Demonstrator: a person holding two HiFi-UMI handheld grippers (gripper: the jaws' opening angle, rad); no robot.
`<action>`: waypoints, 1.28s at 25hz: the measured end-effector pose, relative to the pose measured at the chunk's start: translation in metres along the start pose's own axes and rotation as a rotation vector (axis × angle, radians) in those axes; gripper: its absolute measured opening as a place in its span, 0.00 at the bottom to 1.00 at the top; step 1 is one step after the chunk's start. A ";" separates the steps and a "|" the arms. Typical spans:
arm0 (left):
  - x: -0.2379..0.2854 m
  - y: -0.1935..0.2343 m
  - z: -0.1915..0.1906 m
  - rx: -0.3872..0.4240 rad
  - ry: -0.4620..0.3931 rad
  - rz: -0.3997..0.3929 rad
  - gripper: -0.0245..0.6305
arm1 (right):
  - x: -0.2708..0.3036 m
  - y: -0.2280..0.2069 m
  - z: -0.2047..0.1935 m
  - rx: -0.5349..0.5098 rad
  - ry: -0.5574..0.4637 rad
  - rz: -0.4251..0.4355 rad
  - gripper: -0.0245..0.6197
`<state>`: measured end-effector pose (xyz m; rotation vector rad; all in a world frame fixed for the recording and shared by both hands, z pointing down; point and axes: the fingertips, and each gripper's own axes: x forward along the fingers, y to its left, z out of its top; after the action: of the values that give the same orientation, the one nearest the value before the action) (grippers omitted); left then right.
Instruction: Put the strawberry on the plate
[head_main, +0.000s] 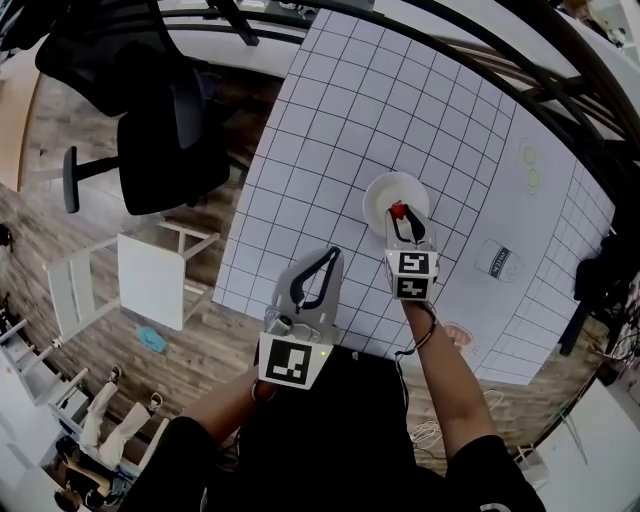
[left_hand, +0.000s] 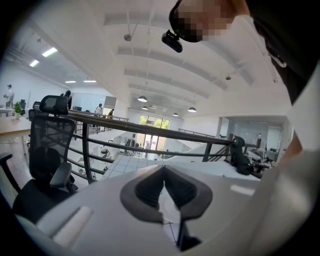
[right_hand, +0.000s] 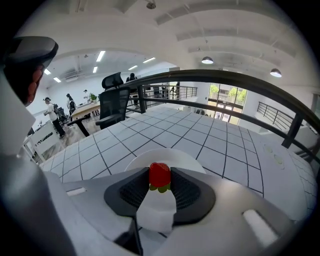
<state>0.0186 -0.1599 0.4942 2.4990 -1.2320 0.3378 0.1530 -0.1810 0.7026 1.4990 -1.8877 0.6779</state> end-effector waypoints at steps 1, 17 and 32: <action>0.000 -0.001 -0.001 0.003 0.004 -0.006 0.05 | 0.002 0.000 -0.002 -0.001 0.004 0.002 0.24; 0.002 0.006 -0.006 0.002 0.014 -0.013 0.05 | 0.019 -0.002 -0.014 -0.027 0.064 0.015 0.24; 0.011 0.015 0.002 -0.001 -0.007 -0.024 0.05 | 0.009 -0.007 -0.003 0.075 0.012 0.041 0.31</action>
<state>0.0134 -0.1775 0.4990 2.5138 -1.2039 0.3231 0.1587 -0.1862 0.7107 1.5022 -1.9074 0.7827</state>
